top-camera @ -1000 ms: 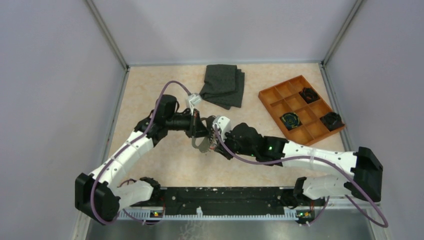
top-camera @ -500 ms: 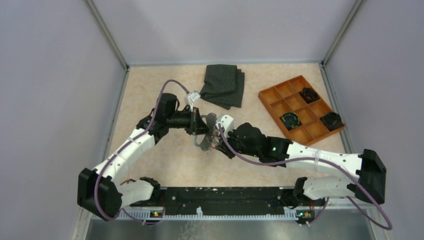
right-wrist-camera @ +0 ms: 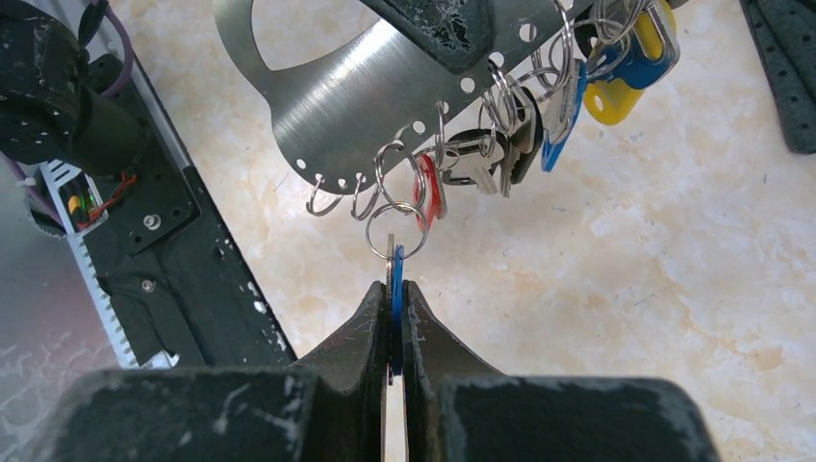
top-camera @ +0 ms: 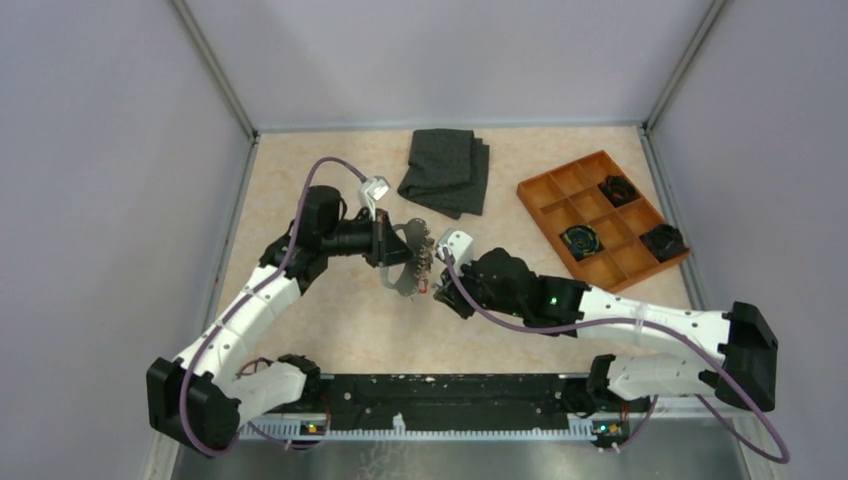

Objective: Remove the keys from the keyring
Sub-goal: Remove the key from the keyring.

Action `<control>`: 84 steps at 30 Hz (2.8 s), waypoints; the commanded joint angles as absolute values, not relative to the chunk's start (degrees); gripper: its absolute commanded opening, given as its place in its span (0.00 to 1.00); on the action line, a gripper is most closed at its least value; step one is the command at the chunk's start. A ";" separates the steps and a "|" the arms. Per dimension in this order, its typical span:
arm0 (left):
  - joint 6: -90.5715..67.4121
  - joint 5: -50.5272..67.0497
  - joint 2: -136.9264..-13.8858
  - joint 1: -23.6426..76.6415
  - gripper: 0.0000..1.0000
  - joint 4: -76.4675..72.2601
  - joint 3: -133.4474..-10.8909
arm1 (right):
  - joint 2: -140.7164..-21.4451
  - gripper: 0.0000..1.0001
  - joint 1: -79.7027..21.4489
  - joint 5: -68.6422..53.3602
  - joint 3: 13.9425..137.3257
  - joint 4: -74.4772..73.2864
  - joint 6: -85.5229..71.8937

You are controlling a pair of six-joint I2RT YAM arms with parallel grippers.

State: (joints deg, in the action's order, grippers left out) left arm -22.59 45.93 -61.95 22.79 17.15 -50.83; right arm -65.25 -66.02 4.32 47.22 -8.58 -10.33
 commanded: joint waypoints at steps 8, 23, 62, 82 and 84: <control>-18.33 49.80 -59.95 22.60 0.00 15.20 -53.47 | -65.97 0.00 -66.66 4.03 48.73 -6.86 -9.88; -14.10 47.41 -61.51 25.78 0.00 19.44 -54.31 | -69.19 0.00 -66.69 2.91 51.60 -6.31 -8.81; -25.56 41.04 -61.14 25.34 0.00 13.31 -48.44 | -63.85 0.00 -66.69 11.50 52.75 -14.01 -5.04; -29.62 47.44 -55.22 25.31 0.00 6.62 -47.19 | -60.13 0.00 -66.71 6.46 58.74 -20.01 3.14; -29.94 48.00 -54.15 25.27 0.00 6.58 -47.98 | -59.10 0.00 -66.71 5.82 59.56 -21.52 4.08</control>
State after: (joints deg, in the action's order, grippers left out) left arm -29.54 46.15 -56.84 25.85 8.45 -45.39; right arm -63.44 -66.28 6.70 54.70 -19.49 0.51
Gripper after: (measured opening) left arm 0.007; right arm 0.026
